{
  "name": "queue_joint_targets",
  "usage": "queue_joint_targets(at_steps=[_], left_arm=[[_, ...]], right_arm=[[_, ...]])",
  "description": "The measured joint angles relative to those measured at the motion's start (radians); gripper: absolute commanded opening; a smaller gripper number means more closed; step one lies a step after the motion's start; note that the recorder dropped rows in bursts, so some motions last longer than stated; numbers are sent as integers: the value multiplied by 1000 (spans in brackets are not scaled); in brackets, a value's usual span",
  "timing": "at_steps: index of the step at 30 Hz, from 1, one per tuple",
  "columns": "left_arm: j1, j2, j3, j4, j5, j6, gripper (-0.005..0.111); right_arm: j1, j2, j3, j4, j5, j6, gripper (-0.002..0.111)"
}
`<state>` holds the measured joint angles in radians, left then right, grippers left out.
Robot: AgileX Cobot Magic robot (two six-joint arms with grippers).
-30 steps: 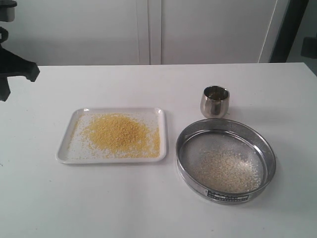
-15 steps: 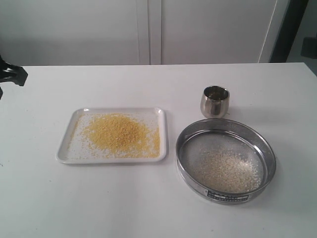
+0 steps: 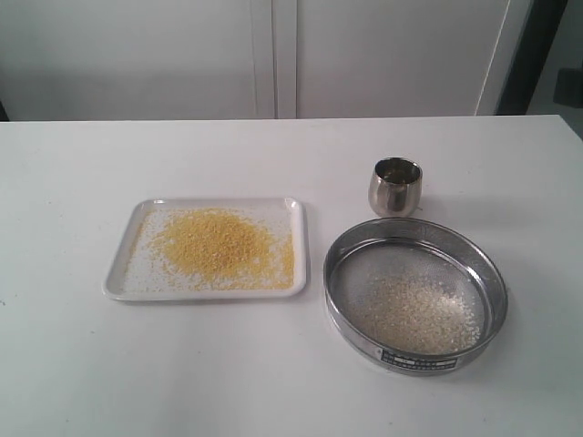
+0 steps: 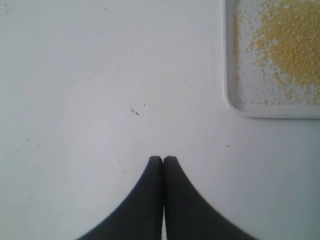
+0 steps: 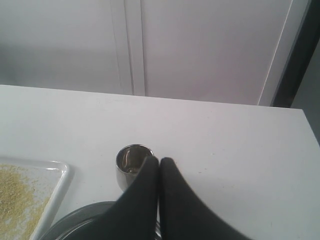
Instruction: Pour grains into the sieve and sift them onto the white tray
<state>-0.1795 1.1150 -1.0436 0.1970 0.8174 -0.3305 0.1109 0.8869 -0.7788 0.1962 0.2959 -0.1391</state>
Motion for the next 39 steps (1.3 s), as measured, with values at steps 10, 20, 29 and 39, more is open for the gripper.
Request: queue_joint_targets(at_steps=[10, 20, 29, 39], left_arm=[[64, -169, 144, -27, -107, 0, 0], [74, -331, 287, -28, -197, 0, 0], [74, -475, 374, -28, -206, 0, 0], [93, -626, 497, -21, -223, 0, 0]], right_arm=[[0, 0, 0, 0, 0, 0, 0], [0, 0, 0, 0, 0, 0, 0], [0, 0, 0, 0, 0, 0, 0], [0, 0, 0, 0, 0, 0, 0]])
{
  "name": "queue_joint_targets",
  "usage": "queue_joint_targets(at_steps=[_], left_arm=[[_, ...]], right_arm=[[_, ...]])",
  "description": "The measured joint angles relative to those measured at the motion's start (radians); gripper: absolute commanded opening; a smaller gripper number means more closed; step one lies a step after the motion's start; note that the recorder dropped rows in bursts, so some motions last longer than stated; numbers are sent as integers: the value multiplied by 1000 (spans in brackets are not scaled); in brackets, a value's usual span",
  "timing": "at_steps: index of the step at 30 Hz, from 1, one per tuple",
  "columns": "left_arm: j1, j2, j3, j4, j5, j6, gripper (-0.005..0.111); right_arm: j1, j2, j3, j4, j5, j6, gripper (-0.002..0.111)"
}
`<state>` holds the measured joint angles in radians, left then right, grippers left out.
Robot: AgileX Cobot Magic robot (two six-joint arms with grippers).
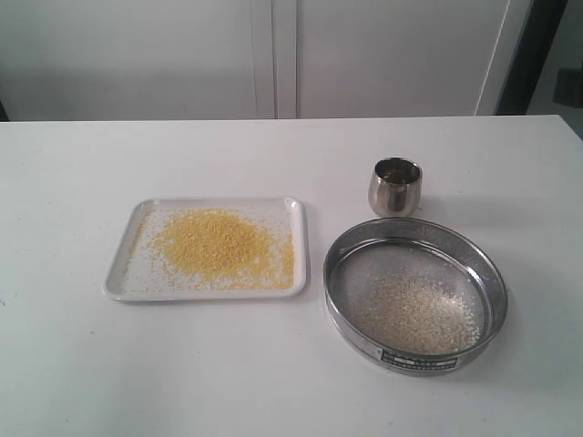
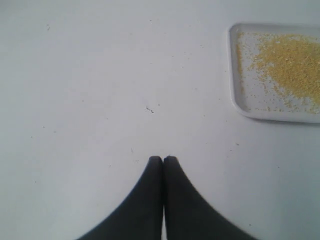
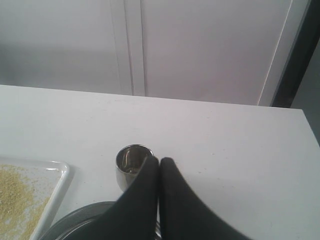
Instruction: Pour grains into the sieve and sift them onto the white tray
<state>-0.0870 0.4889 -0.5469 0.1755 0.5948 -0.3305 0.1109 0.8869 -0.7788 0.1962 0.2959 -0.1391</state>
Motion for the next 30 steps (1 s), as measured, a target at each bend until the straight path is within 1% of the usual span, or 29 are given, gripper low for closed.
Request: queue_joint_targets(at_steps=[4, 7, 15, 22, 27, 30], left_arm=[[51, -57, 40, 0, 0, 0, 0], [76, -108, 75, 6, -8, 0, 0], [88, -247, 180, 14, -64, 0, 0], [136, -367, 260, 16, -88, 0, 0], [142, -470, 304, 20, -98, 0, 0], [142, -480, 332, 22, -103, 0, 0]], right_arm=[[0, 0, 0, 0, 0, 0, 0], [0, 0, 0, 0, 0, 0, 0], [0, 0, 0, 0, 0, 0, 0], [0, 0, 0, 0, 0, 0, 0], [0, 0, 0, 0, 0, 0, 0], [0, 0, 0, 0, 0, 14, 0]])
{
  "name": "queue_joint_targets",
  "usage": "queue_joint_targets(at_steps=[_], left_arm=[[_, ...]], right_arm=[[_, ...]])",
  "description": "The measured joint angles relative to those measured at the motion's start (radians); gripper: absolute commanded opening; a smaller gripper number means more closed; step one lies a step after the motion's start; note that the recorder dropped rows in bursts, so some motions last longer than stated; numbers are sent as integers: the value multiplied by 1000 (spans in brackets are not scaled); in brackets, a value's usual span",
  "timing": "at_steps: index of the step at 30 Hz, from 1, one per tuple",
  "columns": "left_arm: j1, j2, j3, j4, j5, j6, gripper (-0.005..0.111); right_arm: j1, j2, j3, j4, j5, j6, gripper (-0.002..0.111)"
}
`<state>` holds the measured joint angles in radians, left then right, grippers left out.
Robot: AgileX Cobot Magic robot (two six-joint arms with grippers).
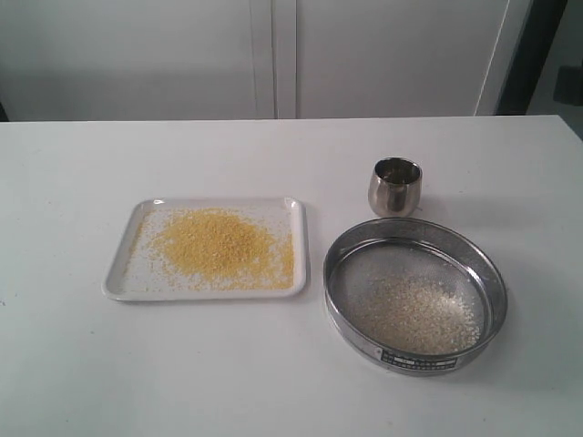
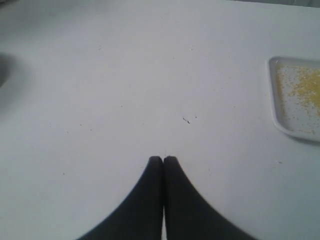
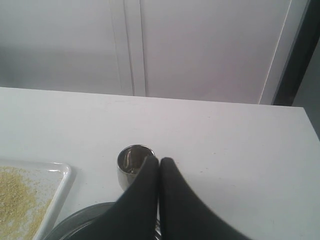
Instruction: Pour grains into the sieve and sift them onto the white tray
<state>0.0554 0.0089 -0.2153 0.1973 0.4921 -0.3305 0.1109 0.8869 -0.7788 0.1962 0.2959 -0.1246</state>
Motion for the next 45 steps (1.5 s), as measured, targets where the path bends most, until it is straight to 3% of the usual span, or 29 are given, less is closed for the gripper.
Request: queue_joint_targets(at_steps=[30, 45], left_arm=[[-24, 0, 15, 0, 0, 4, 0], [-24, 0, 15, -212, 0, 299, 0]], right_arm=[[0, 0, 0, 0, 0, 8, 0], [0, 0, 0, 0, 0, 8, 0]])
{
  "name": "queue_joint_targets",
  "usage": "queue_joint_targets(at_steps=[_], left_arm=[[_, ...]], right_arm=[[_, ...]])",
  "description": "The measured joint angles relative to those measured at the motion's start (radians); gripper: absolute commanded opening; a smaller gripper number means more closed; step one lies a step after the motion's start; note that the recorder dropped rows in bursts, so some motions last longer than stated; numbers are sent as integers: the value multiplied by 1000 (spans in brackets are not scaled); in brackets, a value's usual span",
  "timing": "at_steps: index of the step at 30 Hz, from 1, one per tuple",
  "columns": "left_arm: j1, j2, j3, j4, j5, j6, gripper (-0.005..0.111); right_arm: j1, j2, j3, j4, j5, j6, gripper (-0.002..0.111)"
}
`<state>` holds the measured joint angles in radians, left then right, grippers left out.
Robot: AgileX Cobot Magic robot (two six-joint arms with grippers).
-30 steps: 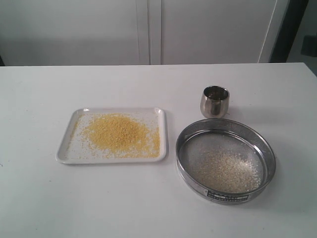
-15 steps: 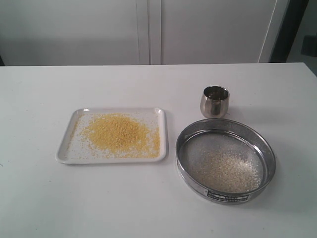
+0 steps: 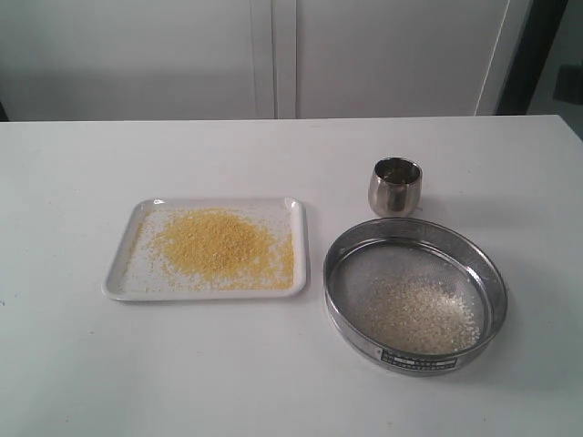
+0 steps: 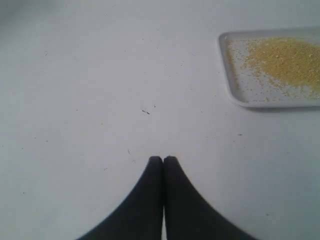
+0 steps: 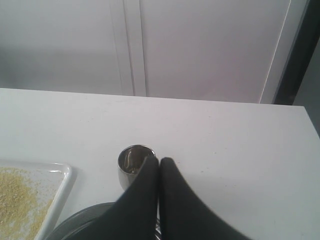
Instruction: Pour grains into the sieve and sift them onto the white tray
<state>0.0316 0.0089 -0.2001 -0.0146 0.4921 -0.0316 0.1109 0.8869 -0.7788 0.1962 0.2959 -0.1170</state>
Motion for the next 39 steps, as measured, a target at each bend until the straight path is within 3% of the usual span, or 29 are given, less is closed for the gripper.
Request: queue_joint_targets(at_steps=[39], left_arm=[[0, -4, 168, -16, -110, 32, 0]], right_arm=[[0, 0, 0, 0, 0, 0, 0]])
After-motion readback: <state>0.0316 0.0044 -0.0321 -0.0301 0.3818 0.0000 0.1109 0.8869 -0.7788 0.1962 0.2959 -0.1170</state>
